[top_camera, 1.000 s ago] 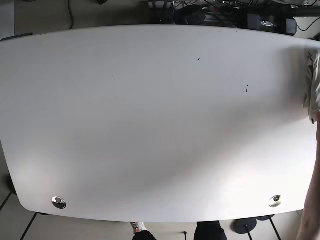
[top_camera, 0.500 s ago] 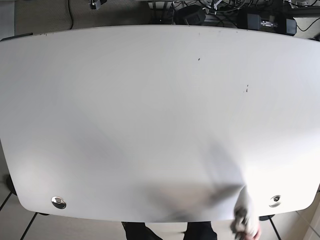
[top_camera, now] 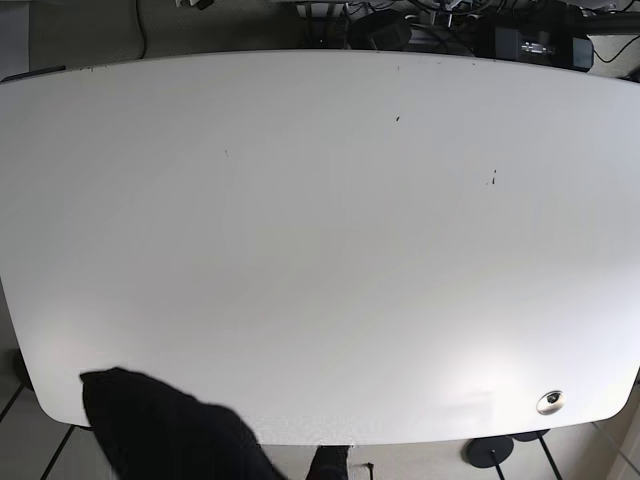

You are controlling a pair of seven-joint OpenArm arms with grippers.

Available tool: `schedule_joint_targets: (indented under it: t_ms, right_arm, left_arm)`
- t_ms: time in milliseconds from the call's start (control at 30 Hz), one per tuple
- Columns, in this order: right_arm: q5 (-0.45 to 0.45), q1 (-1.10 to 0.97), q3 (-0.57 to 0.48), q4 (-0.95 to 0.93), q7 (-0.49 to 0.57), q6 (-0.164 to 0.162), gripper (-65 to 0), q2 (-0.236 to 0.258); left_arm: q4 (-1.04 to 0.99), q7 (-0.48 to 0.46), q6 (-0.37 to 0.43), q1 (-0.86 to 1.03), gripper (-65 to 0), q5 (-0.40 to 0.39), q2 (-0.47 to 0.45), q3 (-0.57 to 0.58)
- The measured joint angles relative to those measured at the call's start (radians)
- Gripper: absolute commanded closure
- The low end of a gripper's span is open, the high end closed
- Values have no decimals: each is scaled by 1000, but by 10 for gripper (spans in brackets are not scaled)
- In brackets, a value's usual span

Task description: Fold the T-shirt properly

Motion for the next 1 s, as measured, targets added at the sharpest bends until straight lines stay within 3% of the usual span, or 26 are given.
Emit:
schedule_joint_targets:
  t_ms: [400,500,600,700,833,1000]
  right_arm:
    - [0,-8,-1,0,-2,2,-63,-2]
    - [42,-20,1,7,-2,2,-25,-2]
    - [148,-110,-2,110,0,3,-25,11]
    - [178,-262,-3,286,-14,-6,-25,40]
    - [186,-417,2,523,-13,-1,-25,34]
    - [185,-607,19,833,-22,4,-25,33]
  left_arm:
    - [105,1,-2,67,-365,0,22,1]
    - [126,2,-8,77,-365,0,32,2]
    - [271,0,-6,167,-365,0,29,2]
    - [466,14,-2,298,-365,0,27,0]
    - [684,15,-8,419,-365,-6,30,2]
    - [1057,19,-10,594,-367,-311,-26,4]
